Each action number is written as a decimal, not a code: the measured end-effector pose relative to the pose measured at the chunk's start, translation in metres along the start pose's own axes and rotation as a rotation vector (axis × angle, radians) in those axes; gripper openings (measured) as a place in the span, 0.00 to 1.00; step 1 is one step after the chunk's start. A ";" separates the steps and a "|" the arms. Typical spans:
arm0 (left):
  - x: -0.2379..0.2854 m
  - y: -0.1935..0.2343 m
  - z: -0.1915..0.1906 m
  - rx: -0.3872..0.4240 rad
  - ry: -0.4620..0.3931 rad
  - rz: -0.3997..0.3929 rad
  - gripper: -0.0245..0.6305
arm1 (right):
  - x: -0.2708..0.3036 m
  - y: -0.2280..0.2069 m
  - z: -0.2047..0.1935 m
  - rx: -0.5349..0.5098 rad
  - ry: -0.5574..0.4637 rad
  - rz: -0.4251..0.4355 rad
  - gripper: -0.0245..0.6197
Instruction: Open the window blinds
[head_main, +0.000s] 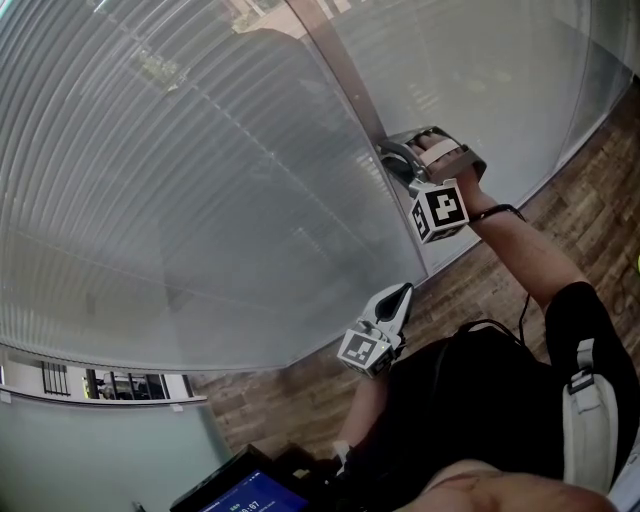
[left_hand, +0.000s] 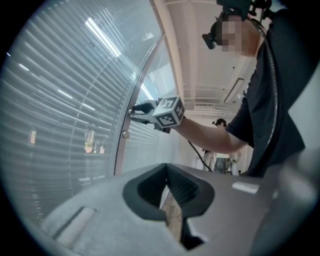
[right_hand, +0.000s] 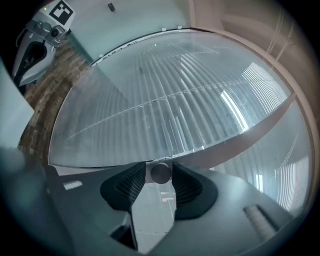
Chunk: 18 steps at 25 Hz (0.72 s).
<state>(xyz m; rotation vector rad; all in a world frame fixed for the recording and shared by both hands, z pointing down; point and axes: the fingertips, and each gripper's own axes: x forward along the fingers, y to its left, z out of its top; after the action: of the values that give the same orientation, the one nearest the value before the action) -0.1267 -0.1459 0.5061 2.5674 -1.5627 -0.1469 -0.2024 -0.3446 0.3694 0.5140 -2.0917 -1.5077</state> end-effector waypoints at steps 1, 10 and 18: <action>-0.001 0.000 -0.001 0.002 0.001 -0.002 0.04 | 0.001 0.000 -0.001 -0.009 0.006 -0.007 0.27; -0.012 -0.001 0.001 -0.013 0.003 -0.020 0.04 | 0.003 -0.003 -0.003 -0.059 0.056 -0.062 0.23; -0.027 0.004 0.003 -0.023 0.023 -0.068 0.04 | 0.003 -0.005 -0.002 0.094 0.070 -0.074 0.23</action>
<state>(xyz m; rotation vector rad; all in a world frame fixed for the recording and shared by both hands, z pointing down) -0.1432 -0.1241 0.5045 2.5959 -1.4584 -0.1411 -0.2039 -0.3493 0.3656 0.6755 -2.1181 -1.4157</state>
